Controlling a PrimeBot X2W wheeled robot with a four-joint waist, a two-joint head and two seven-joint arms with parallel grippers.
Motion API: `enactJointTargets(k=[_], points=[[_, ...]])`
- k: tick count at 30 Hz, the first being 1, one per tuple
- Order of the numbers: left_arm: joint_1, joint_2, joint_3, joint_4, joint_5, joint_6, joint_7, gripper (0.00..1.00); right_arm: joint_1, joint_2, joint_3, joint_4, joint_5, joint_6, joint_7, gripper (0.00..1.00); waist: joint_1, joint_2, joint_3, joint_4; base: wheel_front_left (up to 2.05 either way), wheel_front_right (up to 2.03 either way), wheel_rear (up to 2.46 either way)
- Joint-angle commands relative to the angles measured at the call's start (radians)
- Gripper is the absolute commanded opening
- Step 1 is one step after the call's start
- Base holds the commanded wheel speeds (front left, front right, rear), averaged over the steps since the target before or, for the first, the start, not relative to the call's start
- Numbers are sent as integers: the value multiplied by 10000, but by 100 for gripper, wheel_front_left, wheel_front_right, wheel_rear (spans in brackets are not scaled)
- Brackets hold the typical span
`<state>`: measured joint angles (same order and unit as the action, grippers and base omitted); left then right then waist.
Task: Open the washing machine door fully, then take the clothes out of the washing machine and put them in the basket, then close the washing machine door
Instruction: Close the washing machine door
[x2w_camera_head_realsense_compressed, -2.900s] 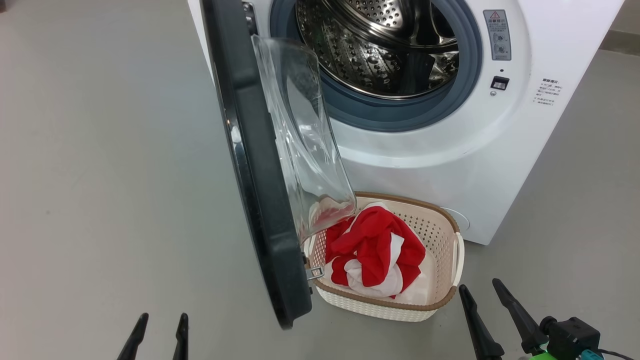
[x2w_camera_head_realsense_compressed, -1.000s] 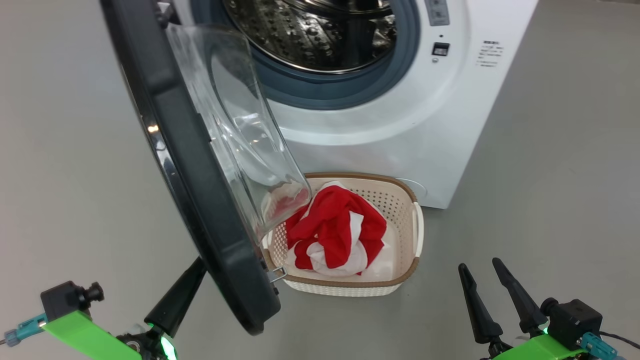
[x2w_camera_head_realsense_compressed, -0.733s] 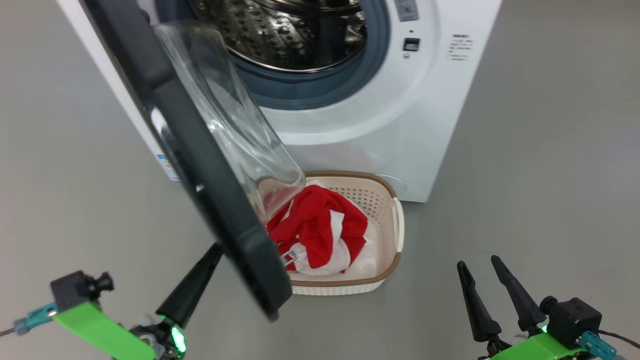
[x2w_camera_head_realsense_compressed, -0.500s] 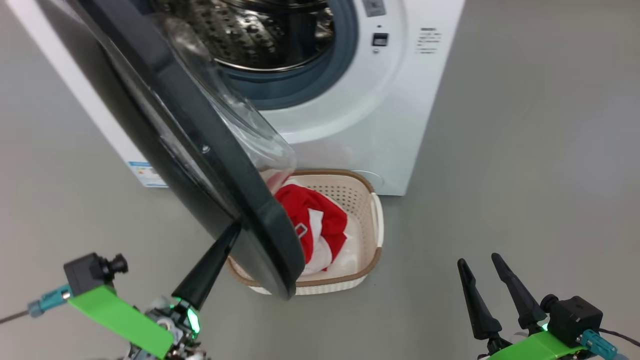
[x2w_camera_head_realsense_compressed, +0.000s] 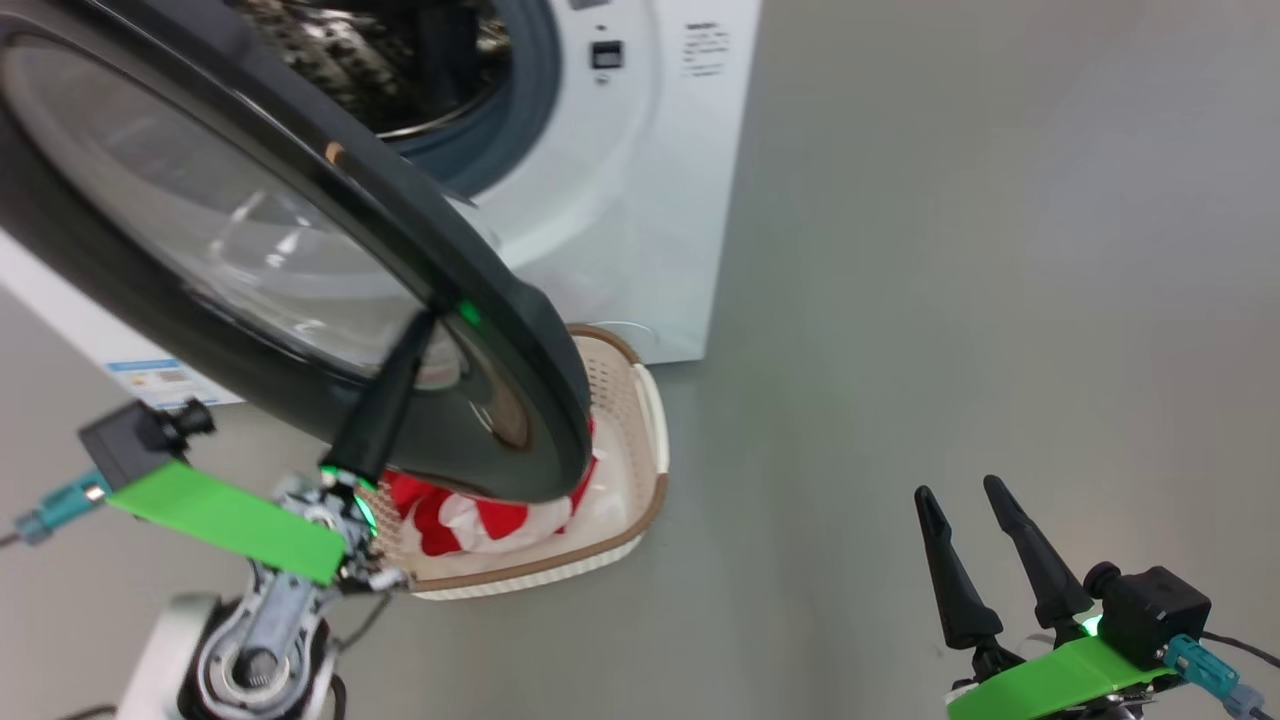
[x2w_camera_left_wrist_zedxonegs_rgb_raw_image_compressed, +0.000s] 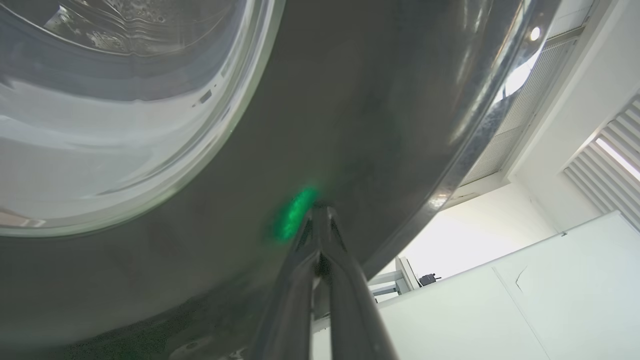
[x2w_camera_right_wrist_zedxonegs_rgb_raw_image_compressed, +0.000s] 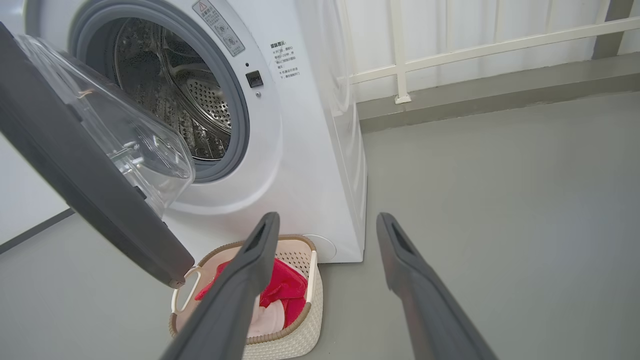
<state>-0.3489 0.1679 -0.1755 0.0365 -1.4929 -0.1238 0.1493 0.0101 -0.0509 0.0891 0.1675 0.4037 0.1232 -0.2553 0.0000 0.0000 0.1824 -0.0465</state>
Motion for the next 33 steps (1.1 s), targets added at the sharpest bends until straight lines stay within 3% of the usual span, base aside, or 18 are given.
enactJointTargets(k=[1,18,33], points=[[-591,277,272,-128,170,-69,-219,0,-332,-13,210,-249,-29,75,-65,100,0,0,373,-541,0,0,0],[-3214,1486,-154,1840,197,-69,-2129,0,-699,5,336,-352,622,75,-65,100,0,0,1158,-1938,0,0,0],[-4182,2166,-692,2748,-90,-69,-3014,0,-755,6,301,-372,745,75,-65,100,0,0,1231,-2153,0,0,0]])
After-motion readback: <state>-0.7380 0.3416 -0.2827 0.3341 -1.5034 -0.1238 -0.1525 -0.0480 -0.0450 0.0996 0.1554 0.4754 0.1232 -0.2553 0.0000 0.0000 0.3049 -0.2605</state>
